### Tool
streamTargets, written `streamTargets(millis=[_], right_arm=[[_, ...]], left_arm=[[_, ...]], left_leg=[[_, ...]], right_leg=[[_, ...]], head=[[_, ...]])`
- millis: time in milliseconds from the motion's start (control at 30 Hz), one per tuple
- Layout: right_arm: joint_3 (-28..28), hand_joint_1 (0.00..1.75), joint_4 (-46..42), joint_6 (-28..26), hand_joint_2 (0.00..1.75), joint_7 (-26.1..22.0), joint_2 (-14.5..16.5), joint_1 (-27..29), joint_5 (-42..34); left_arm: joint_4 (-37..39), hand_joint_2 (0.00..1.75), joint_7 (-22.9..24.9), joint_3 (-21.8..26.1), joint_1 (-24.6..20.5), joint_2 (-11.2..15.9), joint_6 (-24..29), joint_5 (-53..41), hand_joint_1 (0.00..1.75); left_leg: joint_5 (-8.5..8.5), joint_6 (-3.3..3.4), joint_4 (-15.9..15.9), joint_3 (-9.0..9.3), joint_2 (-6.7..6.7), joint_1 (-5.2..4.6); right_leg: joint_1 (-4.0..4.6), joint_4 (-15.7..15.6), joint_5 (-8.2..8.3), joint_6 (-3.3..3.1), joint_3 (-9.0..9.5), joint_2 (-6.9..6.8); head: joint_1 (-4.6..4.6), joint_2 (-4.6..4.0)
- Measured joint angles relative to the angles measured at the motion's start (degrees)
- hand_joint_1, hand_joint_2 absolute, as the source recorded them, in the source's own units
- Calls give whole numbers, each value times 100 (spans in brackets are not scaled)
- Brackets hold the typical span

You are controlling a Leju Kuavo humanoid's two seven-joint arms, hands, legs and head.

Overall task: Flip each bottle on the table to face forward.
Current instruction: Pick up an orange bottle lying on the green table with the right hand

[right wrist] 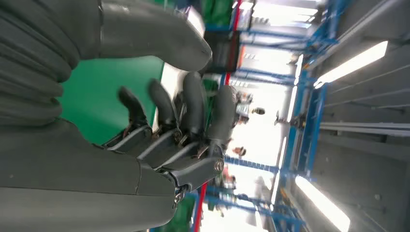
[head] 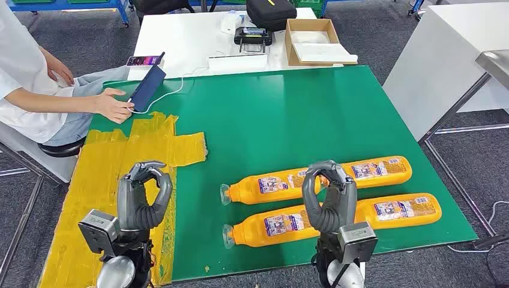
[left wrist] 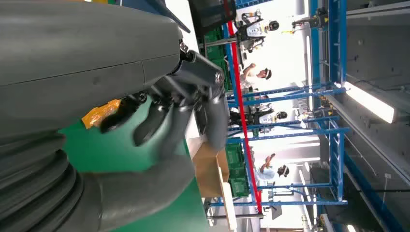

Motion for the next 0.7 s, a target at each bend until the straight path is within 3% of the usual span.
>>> streamTargets(millis=[167,467,700], right_arm=[[-8,0,22,-168,175,283,-150,-89,488],[-52,0,45,-209,175,432,-319,-202,725],[-103,0,166,-278,175,1043,-495,-350,1874]], left_arm=[[-66,175,0,2,10,15,63,2,0],[-132,175,0,7,31,42,70,-2,0],[-202,175,62,38,61,44,54,-85,0]], left_leg=[[0,0,0,-1,0,0],[0,0,0,-1,0,0],[2,3,0,-2,-1,0]], right_leg=[[0,0,0,0,0,0],[0,0,0,0,0,0],[0,0,2,3,1,0]], head=[[1,0],[0,0],[1,0]])
